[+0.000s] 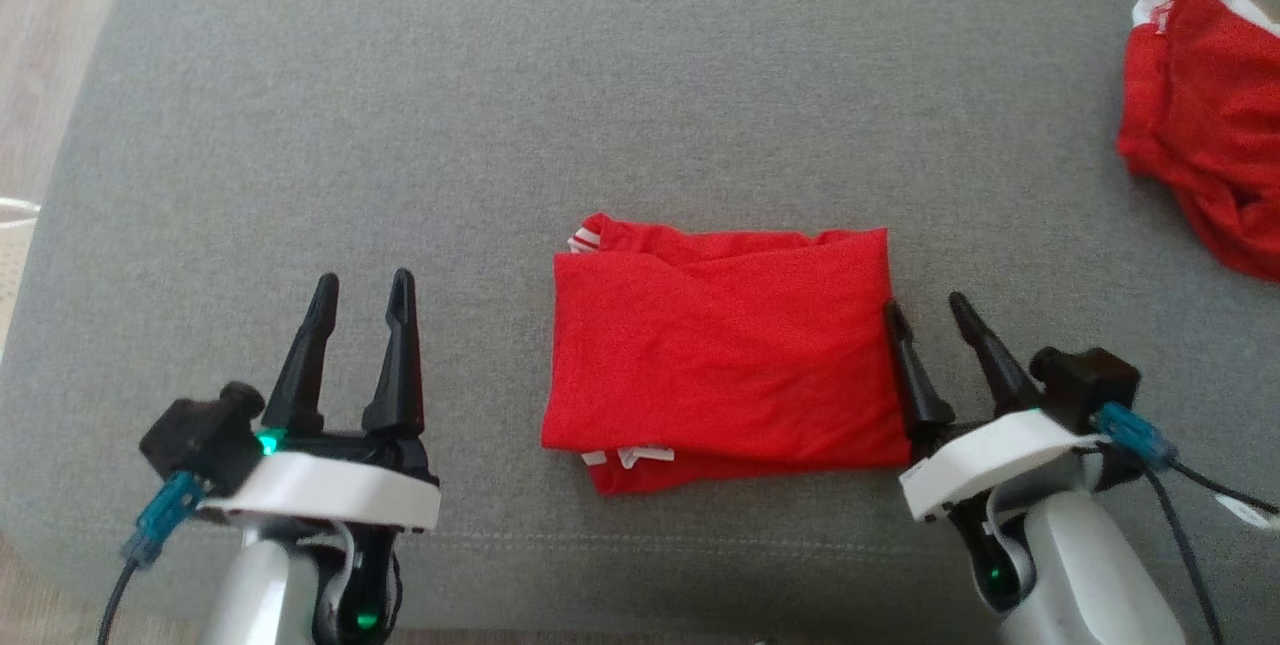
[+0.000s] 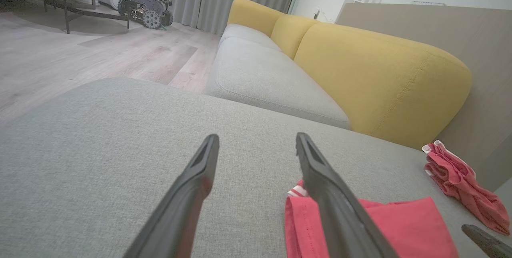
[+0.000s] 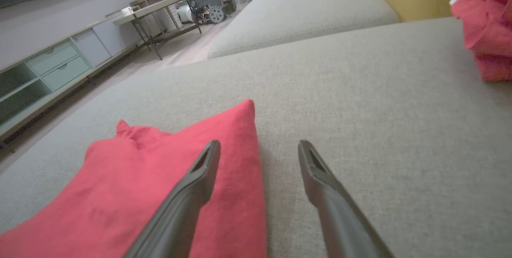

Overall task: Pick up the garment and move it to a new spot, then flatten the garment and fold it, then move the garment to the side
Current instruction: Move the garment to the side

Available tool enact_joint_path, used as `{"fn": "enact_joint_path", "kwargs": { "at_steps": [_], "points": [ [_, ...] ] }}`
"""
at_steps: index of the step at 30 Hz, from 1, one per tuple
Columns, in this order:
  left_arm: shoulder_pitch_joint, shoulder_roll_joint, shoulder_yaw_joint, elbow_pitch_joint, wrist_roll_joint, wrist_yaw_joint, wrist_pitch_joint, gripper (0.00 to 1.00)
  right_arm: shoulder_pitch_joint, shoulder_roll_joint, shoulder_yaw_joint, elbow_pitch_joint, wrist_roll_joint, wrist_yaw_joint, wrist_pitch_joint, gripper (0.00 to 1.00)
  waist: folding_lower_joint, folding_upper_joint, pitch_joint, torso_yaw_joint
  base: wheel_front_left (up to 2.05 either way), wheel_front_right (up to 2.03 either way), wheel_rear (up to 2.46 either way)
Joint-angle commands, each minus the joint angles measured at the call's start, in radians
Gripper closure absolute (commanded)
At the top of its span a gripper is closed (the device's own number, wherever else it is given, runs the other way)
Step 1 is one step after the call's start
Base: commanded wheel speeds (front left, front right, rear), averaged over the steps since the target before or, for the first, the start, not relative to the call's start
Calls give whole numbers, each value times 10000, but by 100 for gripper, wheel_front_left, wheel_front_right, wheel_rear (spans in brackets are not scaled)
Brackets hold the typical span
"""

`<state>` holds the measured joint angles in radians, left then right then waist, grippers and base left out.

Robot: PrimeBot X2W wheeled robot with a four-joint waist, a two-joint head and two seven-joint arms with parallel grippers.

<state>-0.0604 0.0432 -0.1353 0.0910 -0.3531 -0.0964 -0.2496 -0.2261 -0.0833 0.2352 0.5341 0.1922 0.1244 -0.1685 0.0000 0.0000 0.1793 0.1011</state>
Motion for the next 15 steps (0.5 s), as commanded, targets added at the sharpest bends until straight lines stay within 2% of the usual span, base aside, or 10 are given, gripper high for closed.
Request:
{"fn": "enact_joint_path", "kwargs": {
  "at_steps": [1,12,13,14,15],
  "points": [
    [-473,70,260,-301,49,51,-122,0,-326,-70,348,-100,206,63,137,0,0,0,61,52,0,0,0],
    [-598,70,241,-253,84,26,-122,0,-678,-324,1560,640,1540,63,916,0,0,0,234,247,0,0,0],
    [-605,70,243,-243,85,24,-122,0,-701,-328,1610,693,1711,63,935,20,0,0,235,255,0,0,0],
    [-614,70,250,-237,85,23,-122,0,-742,-353,1652,749,1844,63,947,100,0,0,231,260,0,0,0],
    [-622,70,260,-234,86,21,-122,0,-794,-419,1740,823,1884,63,973,100,0,0,223,263,0,0,0]
  ]
}}
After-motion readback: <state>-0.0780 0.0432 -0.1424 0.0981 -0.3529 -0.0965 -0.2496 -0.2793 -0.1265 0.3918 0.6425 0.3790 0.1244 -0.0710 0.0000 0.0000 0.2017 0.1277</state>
